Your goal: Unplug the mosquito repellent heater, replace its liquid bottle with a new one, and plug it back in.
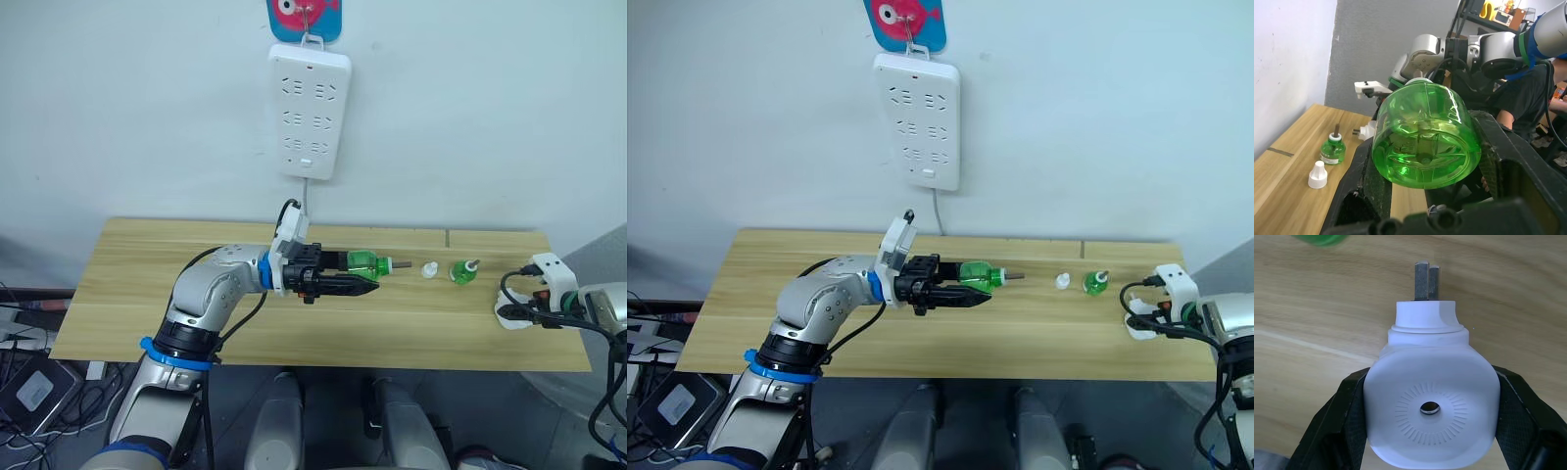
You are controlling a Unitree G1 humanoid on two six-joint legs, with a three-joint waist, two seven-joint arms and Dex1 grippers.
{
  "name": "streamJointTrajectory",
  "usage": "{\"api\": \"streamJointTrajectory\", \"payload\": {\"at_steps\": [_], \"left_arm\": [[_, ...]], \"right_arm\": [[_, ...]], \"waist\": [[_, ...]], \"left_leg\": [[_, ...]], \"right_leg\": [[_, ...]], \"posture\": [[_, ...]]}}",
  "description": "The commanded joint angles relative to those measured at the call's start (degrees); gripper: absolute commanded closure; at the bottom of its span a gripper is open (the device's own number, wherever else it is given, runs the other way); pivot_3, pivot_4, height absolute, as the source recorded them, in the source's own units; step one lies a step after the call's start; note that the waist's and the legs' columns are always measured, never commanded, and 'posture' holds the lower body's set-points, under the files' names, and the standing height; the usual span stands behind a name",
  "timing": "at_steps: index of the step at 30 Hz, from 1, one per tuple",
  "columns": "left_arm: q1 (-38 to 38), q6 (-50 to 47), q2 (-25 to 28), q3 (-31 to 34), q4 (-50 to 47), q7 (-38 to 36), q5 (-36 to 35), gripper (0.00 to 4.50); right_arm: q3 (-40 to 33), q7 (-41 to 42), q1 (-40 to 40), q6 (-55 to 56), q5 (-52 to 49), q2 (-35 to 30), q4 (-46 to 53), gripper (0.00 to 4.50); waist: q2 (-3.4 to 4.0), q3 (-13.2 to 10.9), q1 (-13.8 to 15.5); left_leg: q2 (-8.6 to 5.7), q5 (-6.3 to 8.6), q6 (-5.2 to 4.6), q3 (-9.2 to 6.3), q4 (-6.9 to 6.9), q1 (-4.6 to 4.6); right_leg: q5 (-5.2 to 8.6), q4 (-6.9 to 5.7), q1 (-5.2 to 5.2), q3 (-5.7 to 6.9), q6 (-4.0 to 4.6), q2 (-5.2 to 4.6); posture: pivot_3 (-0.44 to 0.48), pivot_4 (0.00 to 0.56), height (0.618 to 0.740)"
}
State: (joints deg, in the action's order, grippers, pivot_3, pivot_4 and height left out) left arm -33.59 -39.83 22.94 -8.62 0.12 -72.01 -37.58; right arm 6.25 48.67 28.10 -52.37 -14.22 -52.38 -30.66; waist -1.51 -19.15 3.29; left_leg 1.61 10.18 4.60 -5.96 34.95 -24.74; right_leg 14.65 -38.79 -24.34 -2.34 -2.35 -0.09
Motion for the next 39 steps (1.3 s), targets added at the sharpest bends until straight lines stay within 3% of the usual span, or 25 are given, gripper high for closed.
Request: {"api": "streamJointTrajectory", "payload": {"at_steps": [1, 4, 8, 10, 12, 15, 19, 22, 39], "left_arm": [[0.24, 0.66, 0.18, -0.42, -1.76, -0.93, -0.24, 2.25], [0.24, 1.18, -0.13, -0.16, -1.72, -1.23, -0.58, 2.25], [1.07, 0.0, -0.05, 0.13, -3.17, -2.43, -2.49, 2.25], [1.16, -1.23, -0.21, 0.27, -3.71, -2.86, -3.72, 2.25], [0.94, -2.29, -0.49, 0.58, -4.0, -2.75, -4.8, 2.25], [-1.38, -6.85, -3.32, 2.67, -3.02, 0.21, -9.06, 2.25], [-2.24, -9.06, -5.68, 3.01, -2.8, 1.91, -10.76, 2.25], [-2.14, -8.32, -7.15, 2.04, -2.49, 2.46, -10.17, 2.25], [-2.11, -4.97, -11.17, -0.13, -0.96, 3.73, -7.67, 2.25]], "right_arm": [[-3.4, 2.48, -1.93, -2.92, -1.12, -4.04, 4.37, 1.51], [-7.37, 6.1, -3.67, -8.93, -5.65, -7.71, 11.43, 1.51], [-17.08, 14.3, -5.15, -26.95, -20.74, -12.89, 24.63, 1.51], [-23.09, 17.14, -3.49, -36.88, -29.39, -14.25, 27.46, 1.51], [-25.9, 17.13, -2.66, -40.04, -38.07, -16.13, 26.53, 1.51], [-25.61, 11.75, 0.8, -40.13, -58.17, -21.0, 20.32, 1.51], [-23.9, -0.28, 1.71, -40.13, -78.83, -23.51, 19.89, 1.51], [-20.82, -10.89, -1.48, -34.0, -95.7, -26.52, 22.09, 1.51], [-20.16, -21.78, -0.01, -25.99, -98.78, -18.35, 30.21, 1.51]], "waist": [[0.05, -0.03, 0.06], [0.14, -0.08, 0.15], [0.32, -0.18, -0.12], [0.32, -0.19, -0.11], [0.32, -0.19, 0.03], [0.32, -0.19, 0.12], [0.3, -0.19, 0.1], [0.31, -0.19, -0.03], [0.31, -0.19, -0.17]], "left_leg": [[0.0, 0.0, 0.0, 0.0, 0.0, -0.01], [-0.04, 0.0, 0.0, 0.02, -0.01, -0.05], [0.0, 0.0, 0.0, 0.03, -0.02, -0.05], [0.04, 0.0, 0.0, 0.01, -0.03, -0.03], [0.04, 0.0, 0.0, -0.02, -0.02, -0.05], [-0.04, 0.01, 0.0, 0.08, 0.0, -0.08], [-0.07, 0.04, -0.06, 0.11, 0.02, -0.2], [-0.06, 0.1, -0.16, 0.16, -0.01, -0.28], [-0.02, 0.16, -0.27, 0.19, 0.01, -0.31]], "right_leg": [[0.0, 0.01, -0.01, 0.0, 0.0, 0.0], [0.01, 0.04, -0.03, 0.0, -0.01, -0.05], [0.0, 0.01, -0.06, -0.02, -0.02, -0.03], [0.01, 0.0, -0.05, 0.01, -0.01, 0.01], [0.01, 0.01, -0.04, 0.04, -0.01, 0.01], [-0.02, 0.14, -0.03, -0.03, -0.05, -0.08], [-0.08, 0.39, 0.01, -0.03, -0.16, -0.11], [-0.09, 0.52, -0.02, -0.04, -0.17, -0.11], [-0.11, 0.69, 0.0, -0.04, -0.21, -0.07]], "posture": [[0.283, 0.337, 0.74], [0.277, 0.331, 0.74], [0.262, 0.329, 0.74], [0.247, 0.323, 0.74], [0.247, 0.323, 0.74], [0.228, 0.317, 0.74], [0.21, 0.308, 0.74], [0.189, 0.307, 0.74], [0.18, 0.312, 0.74]]}}
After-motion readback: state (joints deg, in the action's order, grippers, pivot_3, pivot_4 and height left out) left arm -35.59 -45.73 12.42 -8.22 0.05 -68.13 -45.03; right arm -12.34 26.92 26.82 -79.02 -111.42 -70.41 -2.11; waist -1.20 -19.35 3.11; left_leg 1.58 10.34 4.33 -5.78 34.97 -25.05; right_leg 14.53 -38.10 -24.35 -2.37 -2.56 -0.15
